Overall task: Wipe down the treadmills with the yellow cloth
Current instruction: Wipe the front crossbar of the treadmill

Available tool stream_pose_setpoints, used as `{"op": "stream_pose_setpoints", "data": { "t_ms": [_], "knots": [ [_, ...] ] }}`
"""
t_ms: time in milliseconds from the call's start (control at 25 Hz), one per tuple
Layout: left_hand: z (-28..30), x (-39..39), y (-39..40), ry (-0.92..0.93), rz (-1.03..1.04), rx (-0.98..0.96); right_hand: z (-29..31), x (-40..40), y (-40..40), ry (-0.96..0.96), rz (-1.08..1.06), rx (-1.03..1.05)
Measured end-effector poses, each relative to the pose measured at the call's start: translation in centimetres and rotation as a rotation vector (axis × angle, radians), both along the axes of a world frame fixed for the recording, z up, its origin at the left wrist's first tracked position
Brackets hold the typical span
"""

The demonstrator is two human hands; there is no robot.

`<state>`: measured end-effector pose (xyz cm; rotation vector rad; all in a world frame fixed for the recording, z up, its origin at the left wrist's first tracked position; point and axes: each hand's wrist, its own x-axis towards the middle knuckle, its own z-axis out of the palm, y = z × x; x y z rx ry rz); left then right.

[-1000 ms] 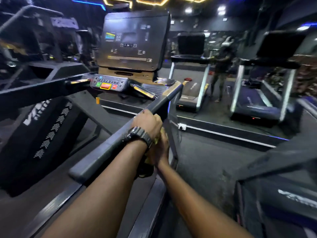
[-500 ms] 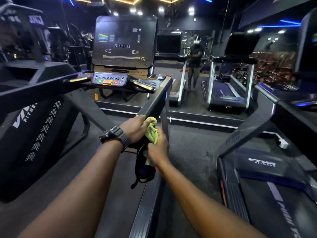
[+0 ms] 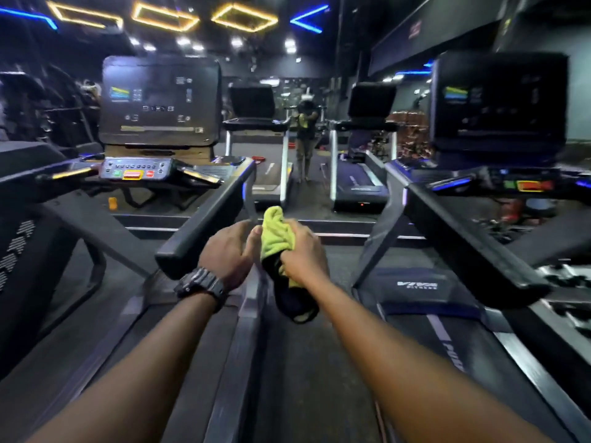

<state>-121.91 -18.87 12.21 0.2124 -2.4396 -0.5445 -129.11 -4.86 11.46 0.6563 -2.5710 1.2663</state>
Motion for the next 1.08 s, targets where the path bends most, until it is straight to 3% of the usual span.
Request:
{"op": "stream_pose_setpoints", "data": {
  "t_ms": [240,400,600,720,920,1080],
  "knots": [
    [10.4,-5.1,15.1,0.183,-0.4,-0.187,8.2,-2.0,17.1,0.251,-0.406,-0.089],
    [8.9,-7.0,23.8,0.172,-0.603,-0.202,6.9,-0.6,26.9,0.244,-0.595,-0.043],
    [4.7,-10.9,27.9,0.12,-0.746,-0.185,5.2,-0.8,35.9,0.215,-0.819,0.019],
    [1.7,-13.9,28.2,0.072,-0.804,-0.235,2.6,-1.7,37.8,0.167,-0.865,0.215],
    [-1.4,-19.0,28.6,-0.099,-0.885,-0.303,-0.4,-4.0,34.1,0.162,-0.814,0.541],
    [-2.9,-22.1,29.7,-0.091,-0.962,-0.302,-0.1,-6.9,32.0,0.148,-0.88,0.712]
  ]
}}
